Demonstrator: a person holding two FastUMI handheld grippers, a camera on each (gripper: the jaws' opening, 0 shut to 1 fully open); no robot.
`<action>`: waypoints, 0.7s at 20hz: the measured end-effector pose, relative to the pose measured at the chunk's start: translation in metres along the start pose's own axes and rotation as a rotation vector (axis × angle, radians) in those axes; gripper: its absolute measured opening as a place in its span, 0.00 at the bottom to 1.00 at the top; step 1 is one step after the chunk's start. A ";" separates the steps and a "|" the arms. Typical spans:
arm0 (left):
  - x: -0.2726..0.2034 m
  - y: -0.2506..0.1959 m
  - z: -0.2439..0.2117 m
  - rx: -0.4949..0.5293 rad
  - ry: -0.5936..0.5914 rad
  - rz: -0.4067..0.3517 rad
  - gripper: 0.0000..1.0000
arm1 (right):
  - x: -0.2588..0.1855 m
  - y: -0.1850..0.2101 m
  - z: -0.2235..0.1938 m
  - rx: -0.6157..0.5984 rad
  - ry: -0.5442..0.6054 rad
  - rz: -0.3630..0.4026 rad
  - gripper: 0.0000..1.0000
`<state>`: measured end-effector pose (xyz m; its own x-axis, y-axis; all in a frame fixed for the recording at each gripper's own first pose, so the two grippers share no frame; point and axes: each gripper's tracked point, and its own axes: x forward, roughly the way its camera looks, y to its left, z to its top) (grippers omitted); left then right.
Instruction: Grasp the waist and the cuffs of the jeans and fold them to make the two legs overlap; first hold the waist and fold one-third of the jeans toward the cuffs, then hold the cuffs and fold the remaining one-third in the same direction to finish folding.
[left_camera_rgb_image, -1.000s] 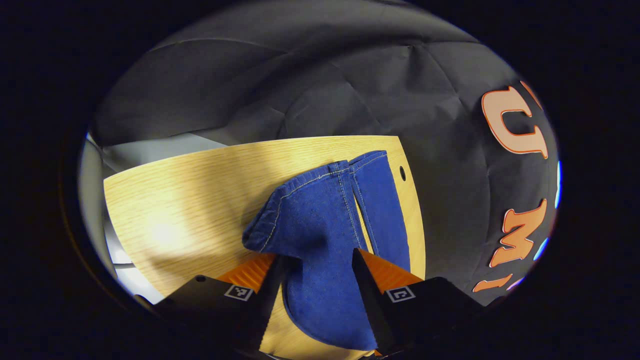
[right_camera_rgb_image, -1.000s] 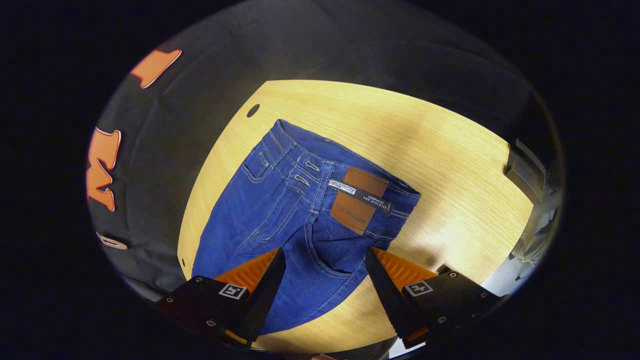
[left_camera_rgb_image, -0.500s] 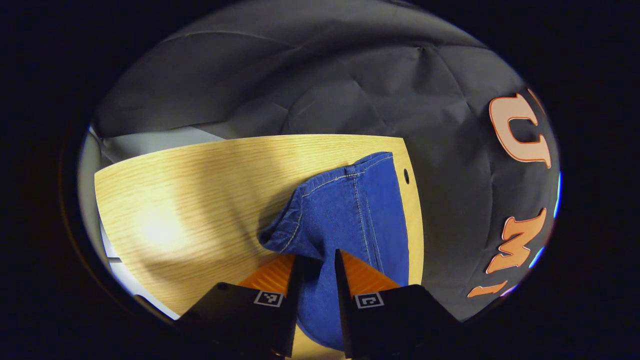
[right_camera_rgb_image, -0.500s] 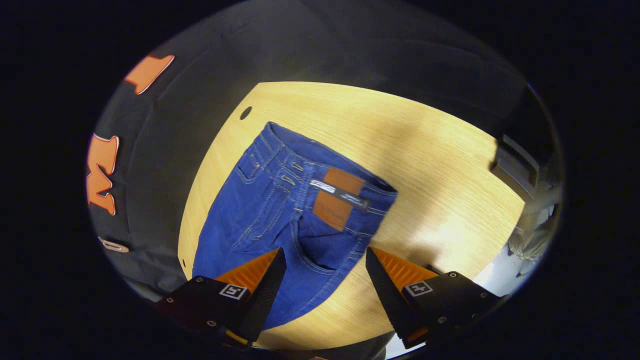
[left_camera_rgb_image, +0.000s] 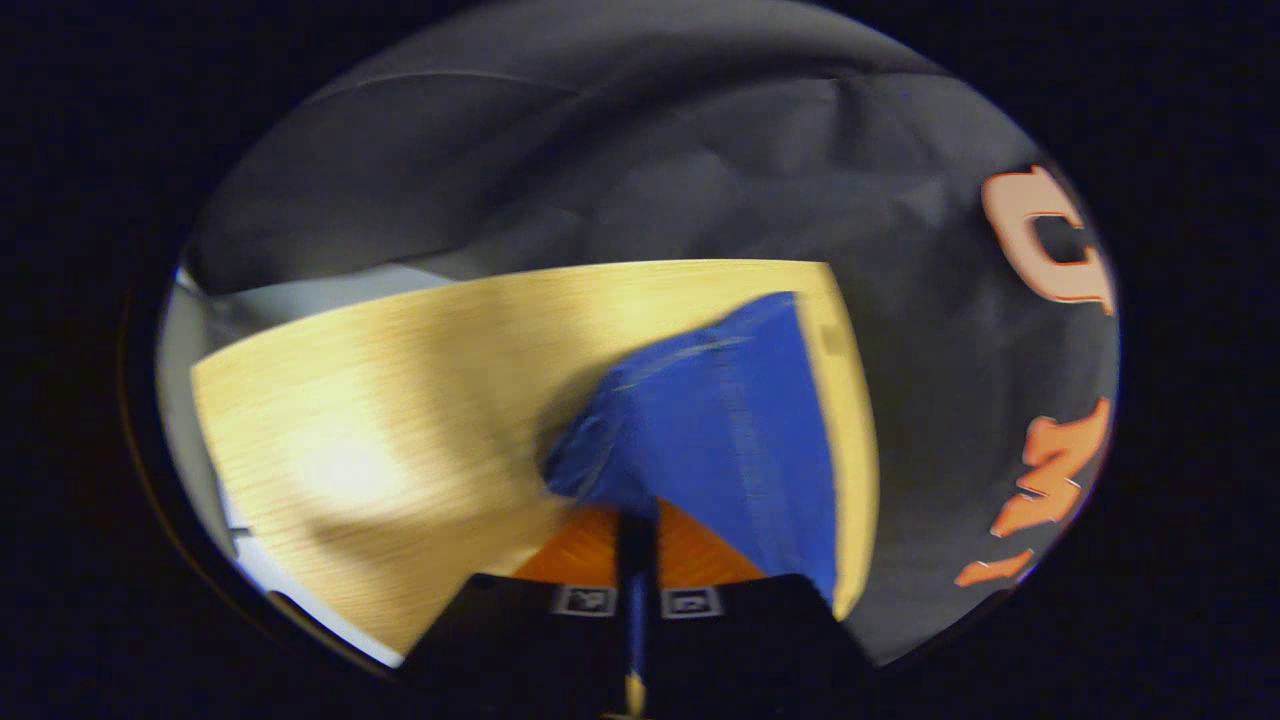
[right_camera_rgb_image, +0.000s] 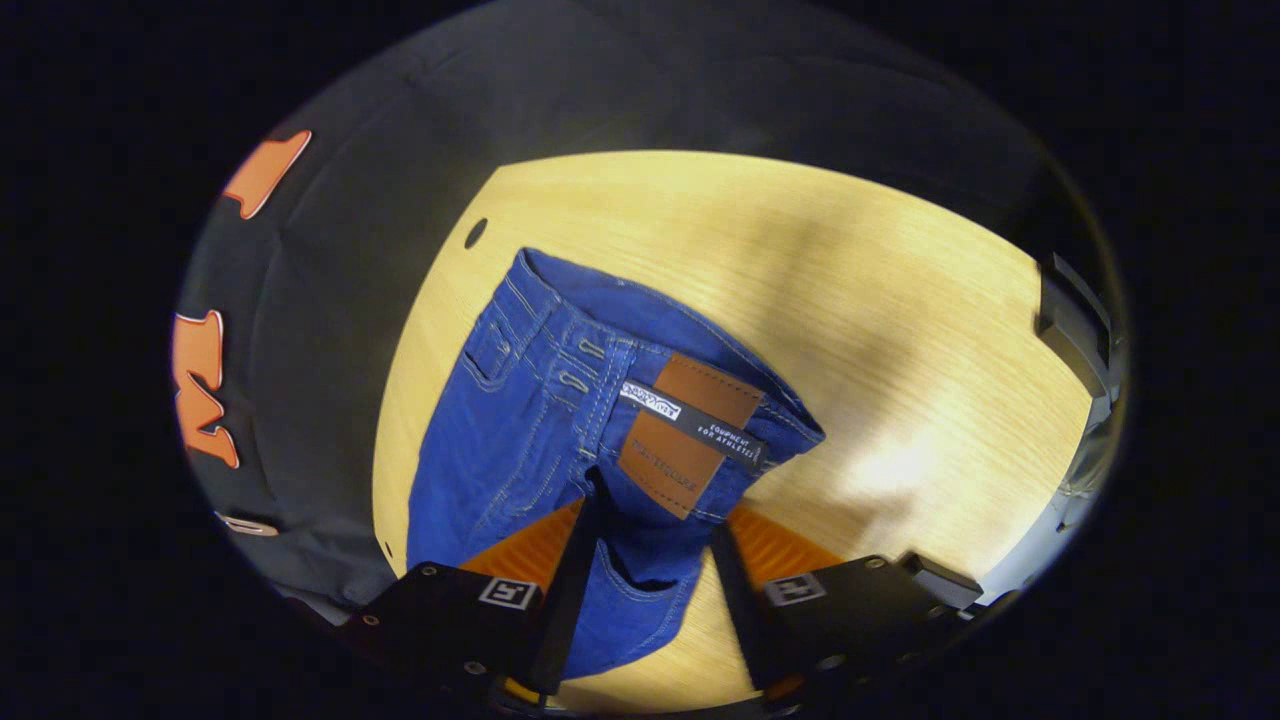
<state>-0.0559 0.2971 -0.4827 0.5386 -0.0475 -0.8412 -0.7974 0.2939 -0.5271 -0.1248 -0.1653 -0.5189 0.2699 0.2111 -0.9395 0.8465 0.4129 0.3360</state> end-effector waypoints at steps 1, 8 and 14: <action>0.002 -0.001 -0.003 -0.003 0.017 -0.005 0.14 | 0.002 -0.001 0.006 0.036 -0.015 -0.006 0.48; -0.008 -0.005 -0.001 0.031 0.003 -0.031 0.03 | -0.001 0.005 -0.005 0.108 -0.007 0.045 0.17; -0.035 -0.038 0.004 0.170 -0.017 -0.117 0.03 | -0.023 0.019 0.003 0.111 -0.045 0.116 0.08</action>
<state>-0.0433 0.2916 -0.4334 0.6302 -0.0751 -0.7728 -0.6728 0.4440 -0.5918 -0.1132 -0.1650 -0.4907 0.3865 0.2108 -0.8979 0.8536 0.2870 0.4348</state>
